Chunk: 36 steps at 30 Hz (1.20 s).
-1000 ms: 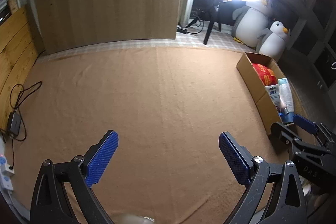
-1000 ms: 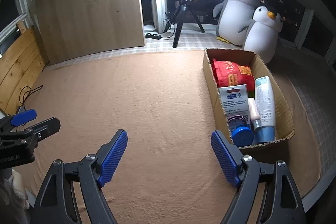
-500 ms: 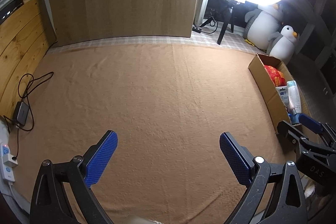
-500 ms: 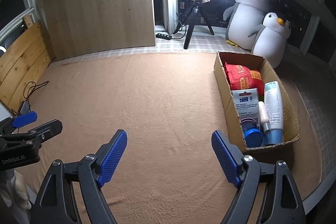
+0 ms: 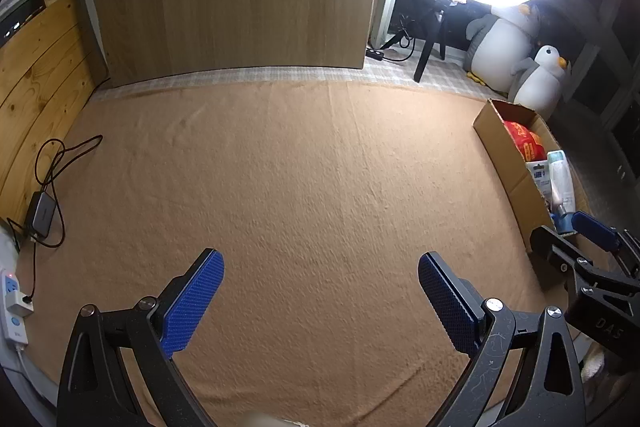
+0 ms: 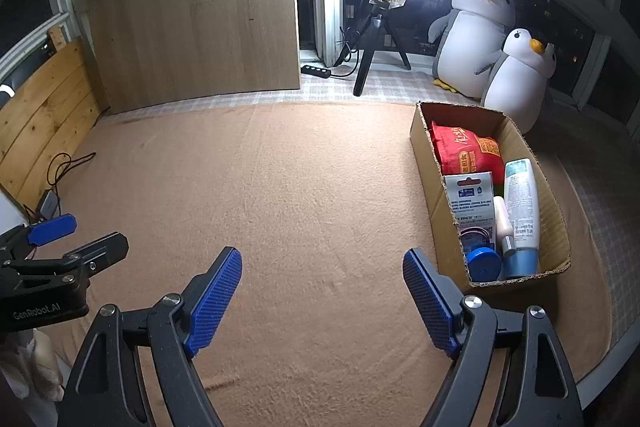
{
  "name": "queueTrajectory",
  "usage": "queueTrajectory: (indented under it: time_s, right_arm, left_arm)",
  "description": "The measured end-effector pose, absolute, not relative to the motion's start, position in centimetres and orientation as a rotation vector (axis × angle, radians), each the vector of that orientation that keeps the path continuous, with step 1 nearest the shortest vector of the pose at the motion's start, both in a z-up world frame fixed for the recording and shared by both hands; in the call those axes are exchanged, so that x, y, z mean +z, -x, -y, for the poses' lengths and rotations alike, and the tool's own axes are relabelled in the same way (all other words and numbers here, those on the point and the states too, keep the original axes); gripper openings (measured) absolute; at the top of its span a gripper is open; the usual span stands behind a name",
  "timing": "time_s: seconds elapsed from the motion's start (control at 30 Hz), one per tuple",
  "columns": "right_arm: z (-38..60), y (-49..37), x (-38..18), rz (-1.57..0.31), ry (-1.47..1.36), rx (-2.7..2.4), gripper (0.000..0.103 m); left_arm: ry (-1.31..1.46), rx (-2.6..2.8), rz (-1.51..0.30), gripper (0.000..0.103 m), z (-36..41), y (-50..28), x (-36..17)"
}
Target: Organize objects
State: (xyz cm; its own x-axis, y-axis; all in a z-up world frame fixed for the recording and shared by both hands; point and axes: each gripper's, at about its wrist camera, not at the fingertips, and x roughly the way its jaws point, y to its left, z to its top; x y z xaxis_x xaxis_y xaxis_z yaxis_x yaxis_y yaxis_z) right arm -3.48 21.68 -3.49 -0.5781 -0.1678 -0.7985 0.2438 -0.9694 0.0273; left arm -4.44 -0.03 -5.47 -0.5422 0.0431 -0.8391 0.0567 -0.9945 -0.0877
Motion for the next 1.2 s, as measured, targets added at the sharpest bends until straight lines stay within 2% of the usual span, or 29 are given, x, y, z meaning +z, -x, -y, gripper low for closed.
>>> queueTrajectory:
  time_s: [1.2]
  right_arm:
    - [-21.15,2.89,-3.79,-0.119,-1.311,-2.591,0.080]
  left_arm:
    - [-1.506,-2.730,-0.184,0.100,0.38,3.98,-5.89]
